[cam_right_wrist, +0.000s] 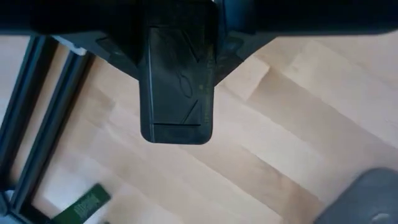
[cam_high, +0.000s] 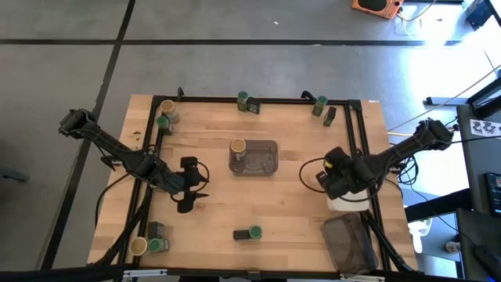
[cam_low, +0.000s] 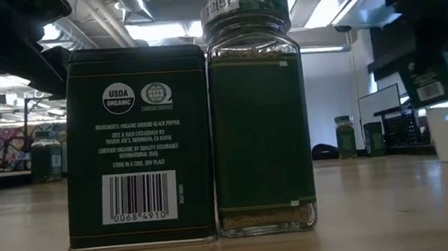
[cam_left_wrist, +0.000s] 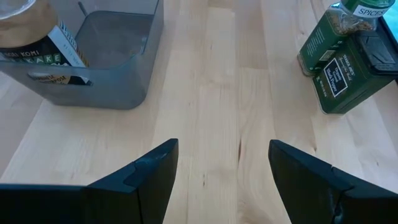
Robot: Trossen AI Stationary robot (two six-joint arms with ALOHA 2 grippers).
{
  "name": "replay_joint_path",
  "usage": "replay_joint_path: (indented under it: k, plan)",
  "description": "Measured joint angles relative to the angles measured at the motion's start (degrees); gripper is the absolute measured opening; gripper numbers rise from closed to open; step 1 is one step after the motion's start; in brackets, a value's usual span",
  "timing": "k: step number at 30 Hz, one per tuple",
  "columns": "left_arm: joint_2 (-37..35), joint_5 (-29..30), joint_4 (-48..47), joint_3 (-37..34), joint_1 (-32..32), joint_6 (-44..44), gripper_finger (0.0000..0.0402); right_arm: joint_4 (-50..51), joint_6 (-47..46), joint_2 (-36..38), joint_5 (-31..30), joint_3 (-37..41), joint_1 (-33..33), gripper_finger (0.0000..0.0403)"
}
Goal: Sort spices by type
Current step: Put the black seasoning can into the white bin
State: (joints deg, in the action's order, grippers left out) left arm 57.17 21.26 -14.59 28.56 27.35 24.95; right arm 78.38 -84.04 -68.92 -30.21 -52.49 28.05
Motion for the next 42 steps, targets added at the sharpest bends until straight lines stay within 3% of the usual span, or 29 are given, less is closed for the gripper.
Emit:
replay_joint_path:
  k: [12, 16, 20, 30, 36, 42]
  plan:
    - [0.0, 0.0, 0.1, 0.0, 0.0, 0.0, 0.0246, 5.0, -8.9, 0.3, -2.6, -2.8, 6.8, 0.0123]
    - [0.0, 0.0, 0.1, 0.0, 0.0, 0.0, 0.0246, 8.6, -11.3, 0.3, 4.8, -5.0, 8.1, 0.0123]
    - [0.0, 0.0, 0.1, 0.0, 0.0, 0.0, 0.0246, 6.4, -13.0, 0.3, 9.4, -2.1, 8.1, 0.0123]
    - [0.0, 0.0, 0.1, 0.0, 0.0, -0.5, 0.0246, -7.9, -17.4, 0.1, 3.2, 12.3, 7.9, 0.0123]
    - [0.0, 0.0, 0.2, 0.0, 0.0, -1.5, 0.0246, -10.3, -18.7, -1.4, -2.3, 12.9, 7.8, 0.0123]
    - [0.0, 0.0, 0.2, 0.0, 0.0, -1.5, 0.0246, -11.5, -18.6, -2.7, -3.7, 12.9, 5.3, 0.0123]
